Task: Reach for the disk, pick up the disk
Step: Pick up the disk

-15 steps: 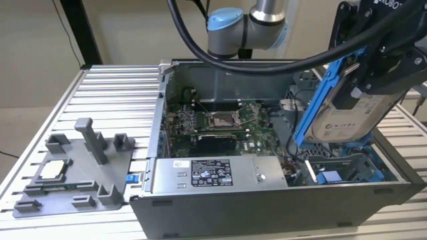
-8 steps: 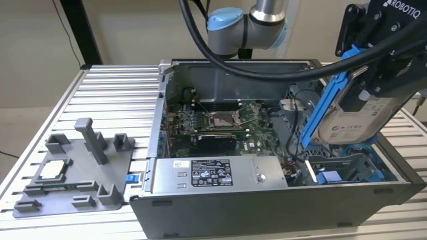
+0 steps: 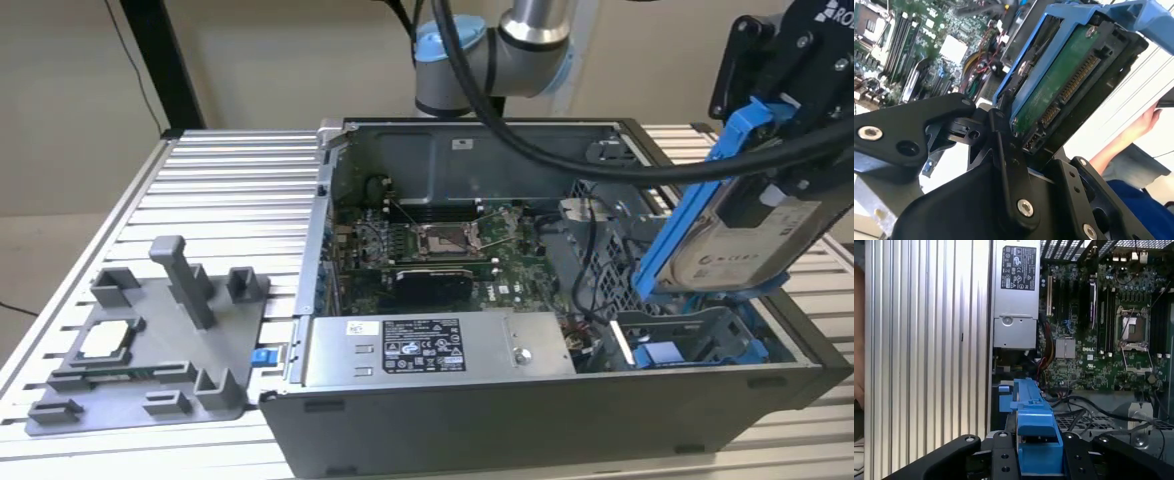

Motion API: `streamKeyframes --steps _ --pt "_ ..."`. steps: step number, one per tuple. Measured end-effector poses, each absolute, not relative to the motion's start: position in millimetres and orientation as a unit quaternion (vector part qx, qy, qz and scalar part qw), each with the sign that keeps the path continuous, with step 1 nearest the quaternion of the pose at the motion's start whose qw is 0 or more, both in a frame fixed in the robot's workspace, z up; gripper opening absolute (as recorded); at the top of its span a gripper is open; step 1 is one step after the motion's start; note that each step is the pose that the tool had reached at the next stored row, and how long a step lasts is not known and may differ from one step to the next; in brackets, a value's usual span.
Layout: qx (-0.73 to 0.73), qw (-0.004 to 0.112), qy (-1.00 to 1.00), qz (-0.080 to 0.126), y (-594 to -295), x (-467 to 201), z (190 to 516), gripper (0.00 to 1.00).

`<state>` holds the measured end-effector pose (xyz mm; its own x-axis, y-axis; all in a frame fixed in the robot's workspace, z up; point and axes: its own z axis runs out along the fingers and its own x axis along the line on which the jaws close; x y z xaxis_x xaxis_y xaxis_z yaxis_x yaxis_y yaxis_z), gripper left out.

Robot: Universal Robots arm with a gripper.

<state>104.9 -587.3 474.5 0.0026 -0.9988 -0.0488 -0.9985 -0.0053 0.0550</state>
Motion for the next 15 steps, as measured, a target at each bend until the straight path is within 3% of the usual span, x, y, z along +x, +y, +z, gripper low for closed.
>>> streamKeyframes --steps 15 --pt "0.708 0.002 -0.705 -0.037 -610.5 120.3 469.8 0.00"
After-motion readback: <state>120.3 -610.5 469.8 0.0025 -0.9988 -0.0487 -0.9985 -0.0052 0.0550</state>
